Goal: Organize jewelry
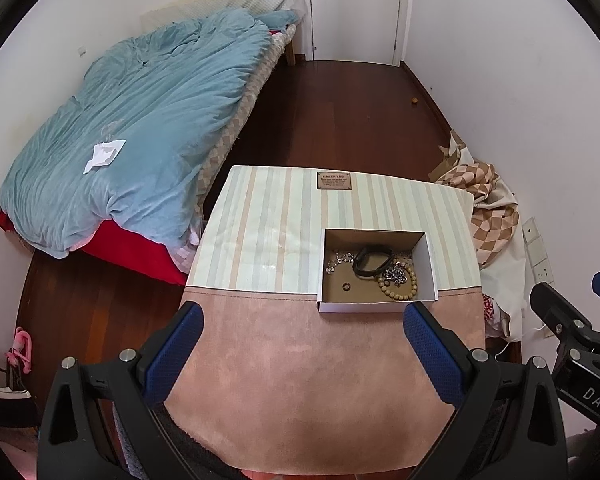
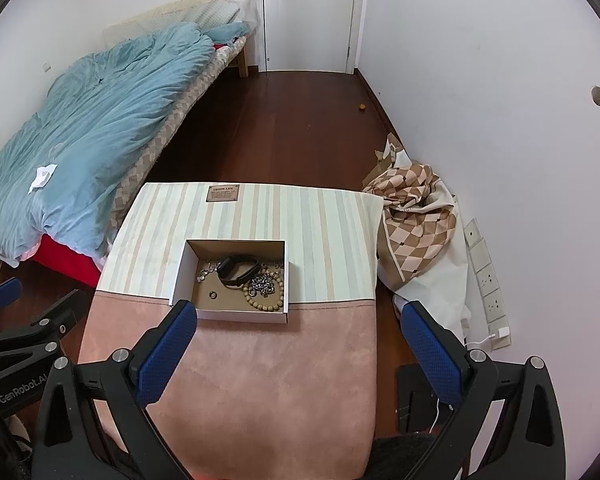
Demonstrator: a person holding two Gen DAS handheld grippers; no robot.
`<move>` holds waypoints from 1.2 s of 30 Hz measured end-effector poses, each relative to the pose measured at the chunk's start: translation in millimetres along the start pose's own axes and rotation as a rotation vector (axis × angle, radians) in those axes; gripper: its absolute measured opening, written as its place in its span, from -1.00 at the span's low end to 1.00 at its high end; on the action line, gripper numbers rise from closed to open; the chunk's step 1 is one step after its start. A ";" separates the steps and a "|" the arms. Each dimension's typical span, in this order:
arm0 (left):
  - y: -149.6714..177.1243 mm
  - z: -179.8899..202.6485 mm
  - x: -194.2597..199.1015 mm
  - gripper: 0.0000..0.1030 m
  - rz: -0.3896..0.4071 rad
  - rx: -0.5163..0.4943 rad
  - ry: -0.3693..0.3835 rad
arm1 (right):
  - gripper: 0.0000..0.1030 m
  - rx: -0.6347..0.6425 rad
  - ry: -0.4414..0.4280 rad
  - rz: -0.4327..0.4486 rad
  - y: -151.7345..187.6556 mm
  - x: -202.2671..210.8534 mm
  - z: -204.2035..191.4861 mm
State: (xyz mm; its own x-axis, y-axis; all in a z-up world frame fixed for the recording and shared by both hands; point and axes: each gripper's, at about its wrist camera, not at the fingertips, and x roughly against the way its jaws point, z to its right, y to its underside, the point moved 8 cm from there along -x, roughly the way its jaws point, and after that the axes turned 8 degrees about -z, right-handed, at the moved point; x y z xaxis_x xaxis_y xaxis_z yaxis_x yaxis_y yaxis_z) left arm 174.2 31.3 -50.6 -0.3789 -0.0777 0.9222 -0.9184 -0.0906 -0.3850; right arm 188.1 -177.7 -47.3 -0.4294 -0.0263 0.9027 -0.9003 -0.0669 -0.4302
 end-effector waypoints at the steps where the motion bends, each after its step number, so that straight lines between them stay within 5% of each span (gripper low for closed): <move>1: 0.3 -0.2 0.3 0.98 0.001 0.000 0.000 | 1.00 0.000 -0.001 -0.001 0.1 0.0 0.2; 36: -2.8 -2.1 8.7 0.98 0.018 0.018 -0.003 | 1.00 0.017 -0.013 -0.006 -0.4 -0.8 -3.9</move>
State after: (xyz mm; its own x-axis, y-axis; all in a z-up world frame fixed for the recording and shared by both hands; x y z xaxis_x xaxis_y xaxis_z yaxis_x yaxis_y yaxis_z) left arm 173.3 32.9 -41.4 -0.3951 -0.0825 0.9149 -0.9092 -0.1074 -0.4023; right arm 188.5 -173.7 -47.9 -0.4232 -0.0387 0.9052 -0.9013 -0.0837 -0.4250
